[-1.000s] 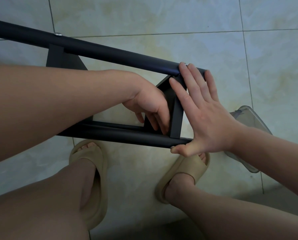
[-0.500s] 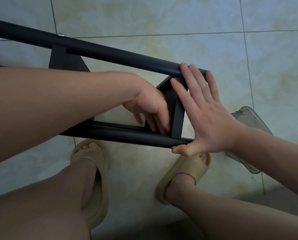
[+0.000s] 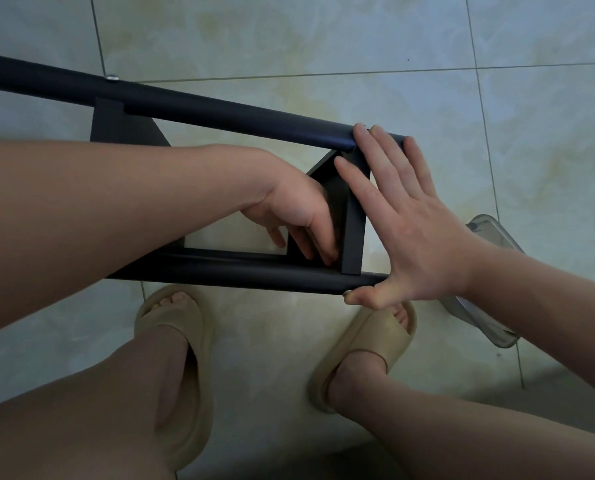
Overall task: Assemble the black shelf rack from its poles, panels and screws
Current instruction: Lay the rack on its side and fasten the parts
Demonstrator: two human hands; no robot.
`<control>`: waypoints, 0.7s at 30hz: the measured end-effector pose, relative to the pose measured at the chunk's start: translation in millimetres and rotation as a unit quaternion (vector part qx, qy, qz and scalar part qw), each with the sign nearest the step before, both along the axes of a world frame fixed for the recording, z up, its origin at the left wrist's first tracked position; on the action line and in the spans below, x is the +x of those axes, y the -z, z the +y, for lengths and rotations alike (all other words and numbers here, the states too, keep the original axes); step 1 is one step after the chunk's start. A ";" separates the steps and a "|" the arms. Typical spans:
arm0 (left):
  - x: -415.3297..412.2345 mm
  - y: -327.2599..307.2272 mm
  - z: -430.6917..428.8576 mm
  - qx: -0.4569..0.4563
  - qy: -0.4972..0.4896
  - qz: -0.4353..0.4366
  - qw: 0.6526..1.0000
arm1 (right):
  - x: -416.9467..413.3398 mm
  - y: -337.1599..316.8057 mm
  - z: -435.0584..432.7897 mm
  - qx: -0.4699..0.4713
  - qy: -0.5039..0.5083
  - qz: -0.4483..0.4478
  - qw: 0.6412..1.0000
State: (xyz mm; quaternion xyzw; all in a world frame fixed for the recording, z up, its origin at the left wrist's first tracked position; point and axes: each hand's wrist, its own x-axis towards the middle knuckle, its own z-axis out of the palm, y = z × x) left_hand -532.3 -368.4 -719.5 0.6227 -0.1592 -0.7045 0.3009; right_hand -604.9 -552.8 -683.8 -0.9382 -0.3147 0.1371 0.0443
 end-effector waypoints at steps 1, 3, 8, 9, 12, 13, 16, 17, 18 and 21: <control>1.8 -0.9 0.2 0.002 0.013 -0.008 1.000 | -0.5 0.0 0.3 0.000 0.000 0.001 1.000; 3.8 -2.0 -0.8 0.002 0.034 -0.020 0.999 | -1.2 0.1 0.6 0.002 0.001 0.003 1.000; 0.3 -0.1 -4.7 0.002 0.029 -0.031 0.999 | -0.7 0.7 0.3 0.002 0.002 0.003 1.000; 0.0 0.2 -5.1 0.001 0.026 -0.031 0.999 | -0.7 1.0 0.3 0.003 0.002 0.004 1.000; 0.2 -0.3 -5.8 0.001 0.018 -0.028 0.999 | -0.9 1.4 0.5 0.004 0.002 0.005 1.000; 0.7 -0.8 -5.7 0.000 0.018 -0.027 0.999 | -0.7 1.2 0.3 0.005 0.001 0.005 1.000; 3.2 -1.6 -4.4 0.001 0.018 -0.023 1.000 | -0.7 0.7 -0.3 0.006 0.001 0.004 1.000; 3.4 -1.6 -4.0 0.001 0.020 -0.023 1.000 | -0.9 0.8 -0.2 0.005 0.002 0.004 1.000; 3.2 -1.4 -3.8 0.002 0.023 -0.022 0.999 | -1.0 1.0 0.1 0.005 0.002 0.004 1.000; -0.6 -0.2 -4.1 0.006 0.031 -0.023 0.999 | -1.3 1.3 0.4 0.004 0.003 0.004 1.000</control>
